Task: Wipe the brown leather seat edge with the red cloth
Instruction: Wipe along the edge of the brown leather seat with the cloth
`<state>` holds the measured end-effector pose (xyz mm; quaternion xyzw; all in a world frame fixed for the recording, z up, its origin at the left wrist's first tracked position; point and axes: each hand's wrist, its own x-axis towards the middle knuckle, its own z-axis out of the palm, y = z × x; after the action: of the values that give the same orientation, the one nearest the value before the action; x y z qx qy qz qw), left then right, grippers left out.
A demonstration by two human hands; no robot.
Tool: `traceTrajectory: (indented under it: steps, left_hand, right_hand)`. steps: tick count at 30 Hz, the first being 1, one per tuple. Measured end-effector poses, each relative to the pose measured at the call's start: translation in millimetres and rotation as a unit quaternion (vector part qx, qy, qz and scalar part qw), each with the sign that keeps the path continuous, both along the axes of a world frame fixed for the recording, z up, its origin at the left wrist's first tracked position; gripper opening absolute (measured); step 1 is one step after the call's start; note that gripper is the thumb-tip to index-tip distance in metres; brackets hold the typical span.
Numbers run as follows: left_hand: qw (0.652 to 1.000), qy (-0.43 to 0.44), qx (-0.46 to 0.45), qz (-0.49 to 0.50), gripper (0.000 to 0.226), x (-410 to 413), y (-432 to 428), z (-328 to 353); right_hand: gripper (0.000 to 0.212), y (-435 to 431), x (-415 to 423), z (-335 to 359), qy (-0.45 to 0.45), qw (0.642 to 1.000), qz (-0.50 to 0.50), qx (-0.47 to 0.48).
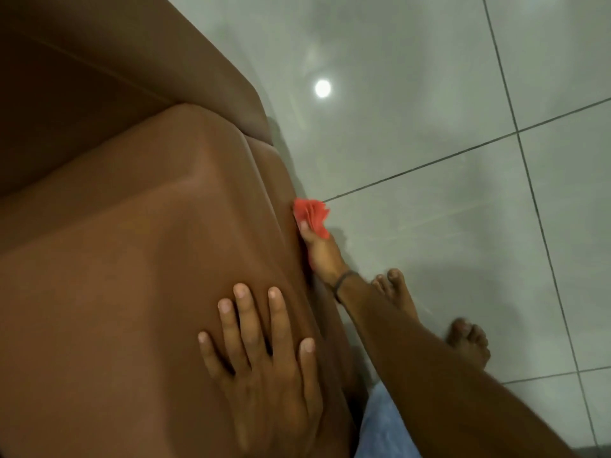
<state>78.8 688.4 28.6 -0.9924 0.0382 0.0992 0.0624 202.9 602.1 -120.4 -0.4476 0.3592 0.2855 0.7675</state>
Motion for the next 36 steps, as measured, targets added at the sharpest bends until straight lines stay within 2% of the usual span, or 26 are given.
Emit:
traceTrajectory:
  steps: [2, 4, 6, 8, 9, 11, 14, 17, 18, 20, 23, 27, 29, 32, 36]
  left_hand:
    - [1.0, 0.006, -0.028, 0.007, 0.076, 7.0, 0.1, 12.4]
    - [0.998, 0.0, -0.057, 0.016, 0.074, 31.7, 3.1, 25.4]
    - [0.998, -0.011, -0.057, 0.011, 0.074, 76.6, 12.1, 31.6]
    - [0.999, -0.004, -0.046, 0.009, 0.073, 122.1, 23.1, 27.0]
    - [0.999, -0.002, -0.044, 0.011, 0.072, 139.0, 26.7, 23.5]
    - [0.999, -0.011, -0.041, 0.017, 0.073, 153.3, 29.6, 14.6]
    - [0.998, -0.046, -0.03, 0.008, 0.071, 150.5, 31.4, -0.3]
    - [0.998, -0.064, -0.019, -0.003, 0.071, 148.7, 36.4, -7.7]
    - [0.998, -0.065, -0.022, -0.007, 0.072, 148.8, 36.2, -9.0]
    - [0.998, -0.064, -0.025, -0.008, 0.072, 147.1, 36.1, -10.1]
    - [0.998, -0.066, -0.019, -0.012, 0.073, 145.6, 36.4, -12.8]
    - [0.997, -0.073, -0.011, -0.021, 0.073, 143.8, 38.4, -17.4]
    - [0.997, -0.07, -0.008, -0.019, 0.073, 145.0, 37.5, -20.1]
    - [0.997, -0.07, -0.016, -0.007, 0.072, 144.3, 34.1, -17.2]
    - [0.998, -0.068, -0.016, -0.007, 0.074, 145.2, 33.4, -16.5]
  right_hand:
    - [0.048, 9.5, 27.8, 9.7, -0.072, 0.997, -0.027, -0.022]
    - [0.051, 12.9, 6.5, 29.6, -0.106, 0.994, -0.019, -0.014]
    - [0.053, 10.2, -35.0, 45.7, -0.061, 0.998, -0.013, 0.033]
    - [0.045, -0.8, -65.7, 46.7, -0.008, 0.999, -0.019, 0.05]
    - [0.042, -3.9, -62.1, 40.3, 0.02, 0.999, -0.022, 0.042]
    - [0.045, -2.6, -28.1, 23.3, 0.018, 0.999, -0.029, 0.015]
    - [0.047, 10.4, 34.5, 11.2, -0.015, 0.999, -0.034, -0.014]
    - [0.045, 13.5, 25.1, 45.8, -0.102, 0.994, -0.023, -0.024]
    - [0.045, 12.7, 4.7, 55.2, -0.103, 0.994, -0.017, -0.014]
    - [0.044, 6.9, -29.1, 63.9, -0.043, 0.999, -0.017, 0.028]
    - [0.041, 0.3, -6.6, 39.1, 0.013, 1.0, 0.002, 0.011]
    - [0.053, 7.6, 107.2, 8.1, 0.001, 0.997, 0.028, -0.071]
    - [0.05, 16.6, 138.1, 15.6, -0.02, 0.995, 0.044, -0.092]
    - [0.043, 19.2, 115.5, 41.6, -0.079, 0.992, 0.041, -0.091]
    - [0.05, 10.1, 105.5, 25.6, -0.072, 0.99, 0.08, -0.09]
